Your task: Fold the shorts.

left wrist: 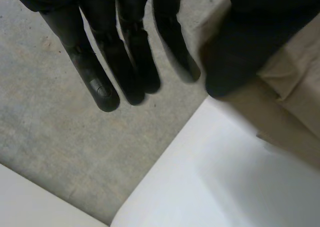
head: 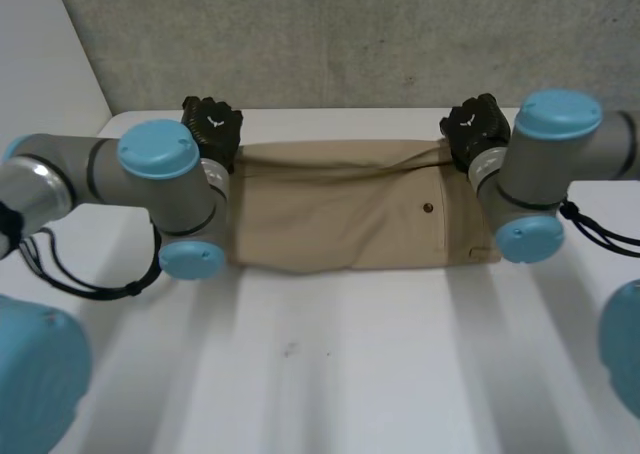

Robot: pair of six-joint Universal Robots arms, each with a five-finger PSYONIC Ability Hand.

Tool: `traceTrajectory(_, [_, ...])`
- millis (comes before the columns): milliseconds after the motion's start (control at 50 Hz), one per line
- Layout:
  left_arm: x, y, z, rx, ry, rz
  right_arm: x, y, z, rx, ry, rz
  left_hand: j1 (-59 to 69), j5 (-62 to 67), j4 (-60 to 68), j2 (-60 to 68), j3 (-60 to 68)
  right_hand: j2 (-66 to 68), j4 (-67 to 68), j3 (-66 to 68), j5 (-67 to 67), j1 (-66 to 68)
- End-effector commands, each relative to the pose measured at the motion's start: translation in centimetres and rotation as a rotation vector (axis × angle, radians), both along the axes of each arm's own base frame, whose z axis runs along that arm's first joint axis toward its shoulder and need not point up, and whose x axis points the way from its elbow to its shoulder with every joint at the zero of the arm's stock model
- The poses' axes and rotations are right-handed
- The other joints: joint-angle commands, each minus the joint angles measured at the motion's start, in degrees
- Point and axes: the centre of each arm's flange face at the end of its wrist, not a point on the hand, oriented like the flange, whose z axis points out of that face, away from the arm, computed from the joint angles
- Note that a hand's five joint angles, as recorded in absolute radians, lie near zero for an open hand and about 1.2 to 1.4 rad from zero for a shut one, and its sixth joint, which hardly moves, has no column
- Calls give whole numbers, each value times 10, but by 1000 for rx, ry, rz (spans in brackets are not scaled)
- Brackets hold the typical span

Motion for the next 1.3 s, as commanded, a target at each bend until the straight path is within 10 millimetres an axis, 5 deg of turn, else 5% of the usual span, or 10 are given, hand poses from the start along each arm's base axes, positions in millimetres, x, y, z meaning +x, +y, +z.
traceTrajectory(20, [-14,-13,-12,-28,23,-42,22,-12,-20,-57,-35,17,-538,-560,-561,-559,-558,-514,-517,-515,-512,-377])
traceTrajectory(220, [-1,44,19,56,39,-91,-1,36,37,132,-182,40,-538,-560,-561,-559,-558,-514,-517,-515,-512,-377])
traceTrajectory(440, [18,90,27,167,151,-131,-27,64,21,348,-160,59,-538,-560,-561,-559,-558,-514,-517,-515,-512,-377])
traceTrajectory(500, [19,89,23,176,144,-129,-26,55,22,309,-174,60,-538,-560,-561,-559,-558,-406,-409,-407,-404,-269])
traceTrajectory(620, [21,83,20,177,142,-118,-22,30,19,224,-200,53,-537,-559,-561,-558,-557,121,118,119,122,258])
traceTrajectory(700, [22,79,15,187,138,-113,-24,28,12,252,-193,41,-517,-539,-541,-538,-537,61,58,60,63,198])
traceTrajectory(820, [27,74,-5,250,107,-129,-30,46,2,432,-152,24,-425,-447,-448,-446,-445,-368,-371,-369,-366,-231])
traceTrajectory(960, [20,66,-27,324,80,-191,-27,49,-3,484,-166,62,-378,-400,-401,-398,-397,-355,-358,-356,-353,-218])
traceTrajectory(1140, [13,53,-50,384,51,-189,-10,17,-23,453,-232,133,-292,-314,-316,-313,-312,-251,-254,-252,-249,-114])
traceTrajectory(1300, [11,51,-60,377,-28,-186,-3,-12,-31,442,-399,190,96,74,73,76,77,-98,-101,-99,-96,39])
